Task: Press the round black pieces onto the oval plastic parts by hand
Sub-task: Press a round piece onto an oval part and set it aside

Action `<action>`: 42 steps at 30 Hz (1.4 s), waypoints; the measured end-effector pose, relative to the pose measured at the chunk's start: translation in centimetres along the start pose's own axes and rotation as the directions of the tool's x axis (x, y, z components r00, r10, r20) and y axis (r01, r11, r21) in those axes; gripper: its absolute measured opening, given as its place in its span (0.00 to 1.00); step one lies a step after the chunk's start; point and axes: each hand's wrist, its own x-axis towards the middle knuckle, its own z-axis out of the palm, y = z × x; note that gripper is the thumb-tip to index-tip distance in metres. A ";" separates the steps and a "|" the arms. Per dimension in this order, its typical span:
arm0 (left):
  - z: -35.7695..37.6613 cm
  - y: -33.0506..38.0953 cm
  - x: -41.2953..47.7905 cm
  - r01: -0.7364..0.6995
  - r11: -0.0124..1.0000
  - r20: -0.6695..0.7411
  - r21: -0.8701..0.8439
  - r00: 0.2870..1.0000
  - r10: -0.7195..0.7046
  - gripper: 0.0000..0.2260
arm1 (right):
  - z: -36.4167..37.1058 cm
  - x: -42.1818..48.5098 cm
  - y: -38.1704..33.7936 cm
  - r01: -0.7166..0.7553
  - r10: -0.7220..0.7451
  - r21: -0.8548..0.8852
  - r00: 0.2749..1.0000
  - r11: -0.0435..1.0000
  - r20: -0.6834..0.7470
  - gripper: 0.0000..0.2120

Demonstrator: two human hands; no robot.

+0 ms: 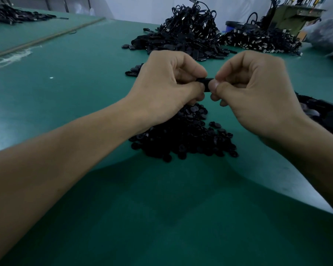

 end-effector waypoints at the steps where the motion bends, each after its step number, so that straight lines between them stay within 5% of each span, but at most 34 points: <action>1: 0.0 0.0 0.0 -0.010 1.000 -0.008 0.004 1.000 0.011 0.07 | 0.0 0.0 0.0 -0.016 0.017 0.034 1.000 0.999 -0.008 0.11; 17: -0.2 -0.5 -0.1 -0.151 0.939 -0.070 0.309 0.981 0.181 0.04 | 0.4 -0.5 -0.5 0.059 -0.060 0.063 0.998 0.996 0.024 0.13; 25: -0.5 -0.1 0.0 -0.083 0.984 0.008 0.158 0.997 0.083 0.08 | -0.3 0.1 0.6 0.084 -0.083 -0.038 0.996 0.996 0.016 0.08; 32: -0.8 -0.1 0.0 0.023 1.000 0.029 -0.004 0.999 -0.023 0.08 | -0.5 0.3 1.2 -0.031 0.013 0.134 0.991 0.990 0.135 0.04; 42: -0.6 -0.2 0.0 0.079 0.990 0.002 -0.118 0.997 -0.080 0.07 | -0.7 0.3 1.2 -0.045 0.035 0.085 0.992 0.995 0.123 0.02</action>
